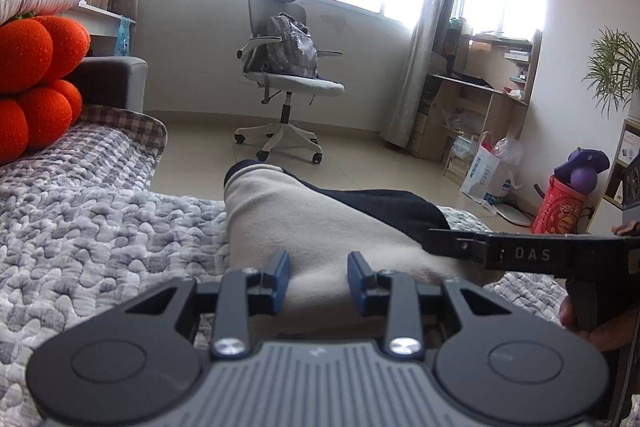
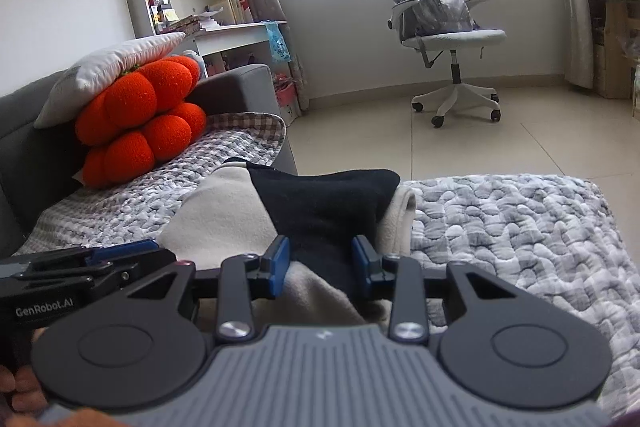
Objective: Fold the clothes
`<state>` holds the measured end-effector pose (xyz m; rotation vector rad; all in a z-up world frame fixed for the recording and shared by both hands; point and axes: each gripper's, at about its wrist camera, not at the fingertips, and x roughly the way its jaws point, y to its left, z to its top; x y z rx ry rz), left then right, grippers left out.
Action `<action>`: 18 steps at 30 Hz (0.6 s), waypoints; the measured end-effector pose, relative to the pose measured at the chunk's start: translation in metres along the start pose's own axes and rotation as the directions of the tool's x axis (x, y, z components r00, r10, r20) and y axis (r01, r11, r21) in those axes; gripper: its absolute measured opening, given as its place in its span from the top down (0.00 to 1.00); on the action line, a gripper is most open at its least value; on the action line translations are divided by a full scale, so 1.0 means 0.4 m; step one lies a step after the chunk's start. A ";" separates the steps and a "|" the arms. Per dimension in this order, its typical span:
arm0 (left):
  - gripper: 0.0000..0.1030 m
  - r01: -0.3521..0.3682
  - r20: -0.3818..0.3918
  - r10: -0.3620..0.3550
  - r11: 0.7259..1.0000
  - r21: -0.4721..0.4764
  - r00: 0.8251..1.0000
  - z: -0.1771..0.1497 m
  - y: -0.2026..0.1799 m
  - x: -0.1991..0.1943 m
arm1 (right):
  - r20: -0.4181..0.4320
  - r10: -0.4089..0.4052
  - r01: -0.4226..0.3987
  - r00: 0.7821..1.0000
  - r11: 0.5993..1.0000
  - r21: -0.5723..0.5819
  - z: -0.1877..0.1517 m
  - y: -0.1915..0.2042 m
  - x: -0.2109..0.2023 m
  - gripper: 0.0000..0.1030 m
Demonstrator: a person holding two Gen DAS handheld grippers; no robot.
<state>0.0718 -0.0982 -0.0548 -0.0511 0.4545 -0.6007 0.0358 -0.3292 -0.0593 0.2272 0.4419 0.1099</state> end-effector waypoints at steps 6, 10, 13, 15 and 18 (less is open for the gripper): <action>0.61 -0.019 -0.023 0.019 1.000 0.005 1.000 0.041 -0.011 -0.012 | 0.026 0.000 -0.001 1.000 1.000 0.019 0.034 -0.002 -0.023 0.57; 0.61 -0.014 -0.033 0.015 1.000 0.026 0.999 0.070 -0.013 0.007 | 0.048 -0.017 0.017 0.999 1.000 0.012 0.044 0.000 -0.028 0.57; 0.61 -0.010 -0.040 0.011 0.999 0.042 0.999 0.091 -0.015 0.021 | 0.042 -0.009 0.008 0.999 1.000 0.024 0.058 -0.003 -0.012 0.57; 0.61 -0.007 -0.045 0.009 0.999 0.052 0.999 0.105 -0.017 0.031 | 0.036 -0.007 0.007 0.999 1.000 0.004 0.071 0.001 0.004 0.57; 0.65 -0.003 -0.064 0.007 0.998 0.064 0.998 0.119 -0.012 0.062 | 0.014 -0.012 0.012 1.000 1.000 -0.026 0.086 0.008 0.041 0.57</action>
